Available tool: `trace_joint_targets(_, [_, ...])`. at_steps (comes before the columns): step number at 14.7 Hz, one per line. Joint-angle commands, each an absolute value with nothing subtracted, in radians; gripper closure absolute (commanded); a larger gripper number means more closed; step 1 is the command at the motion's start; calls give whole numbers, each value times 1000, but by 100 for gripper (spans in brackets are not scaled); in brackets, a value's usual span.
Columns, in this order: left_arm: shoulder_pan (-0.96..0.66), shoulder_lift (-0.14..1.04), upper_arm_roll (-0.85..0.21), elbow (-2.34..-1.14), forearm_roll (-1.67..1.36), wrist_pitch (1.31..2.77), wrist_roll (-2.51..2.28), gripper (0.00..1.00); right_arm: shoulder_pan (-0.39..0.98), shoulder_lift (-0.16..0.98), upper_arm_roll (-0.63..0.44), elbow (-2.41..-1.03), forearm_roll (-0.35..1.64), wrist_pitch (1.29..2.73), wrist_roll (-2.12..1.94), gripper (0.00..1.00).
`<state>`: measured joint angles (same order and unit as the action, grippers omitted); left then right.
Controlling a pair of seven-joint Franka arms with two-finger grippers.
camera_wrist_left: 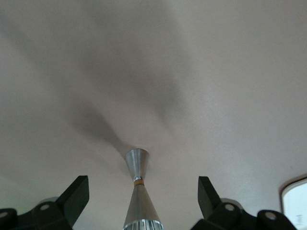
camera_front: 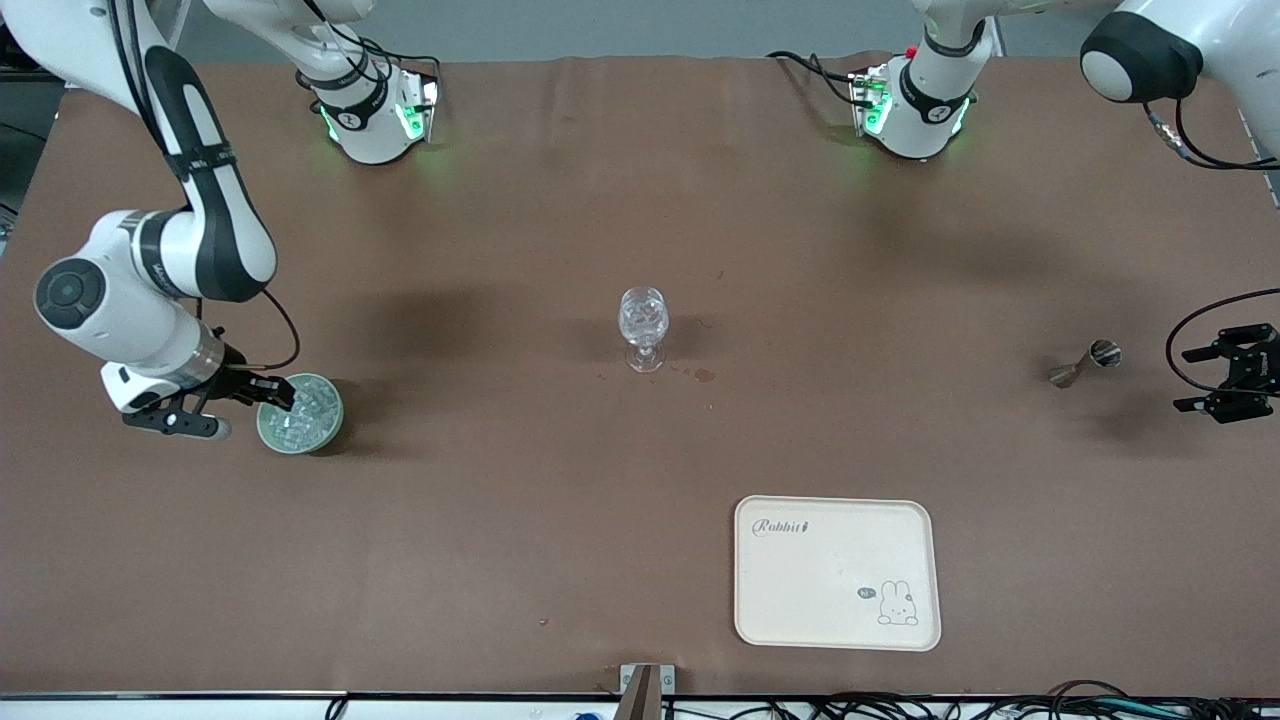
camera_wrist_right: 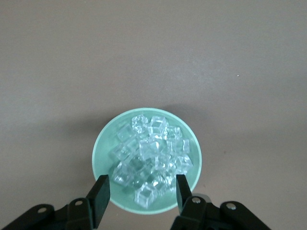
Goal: Pour wine and add ice with both arms
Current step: 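Grasp the metal jigger with the left gripper while the right gripper grasps ice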
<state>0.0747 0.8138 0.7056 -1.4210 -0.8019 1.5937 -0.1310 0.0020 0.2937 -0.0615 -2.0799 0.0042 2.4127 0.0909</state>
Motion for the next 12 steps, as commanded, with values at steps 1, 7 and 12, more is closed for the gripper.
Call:
trace_joint_targets(1, [127,882,713,-1361,-899,1511,-188,0,2,336,-63,-2091,3,2467,83,44])
trace_joint_targets(7, [169,968,698,-1364,-991,1428,-353,0,3,388,-63,-2120,3,2543,83,49])
trace_joint_targets(12, [221,1046,678,-1368,-1158,1304,-354,0,8,405,-63,-2183,3,2654,86,49])
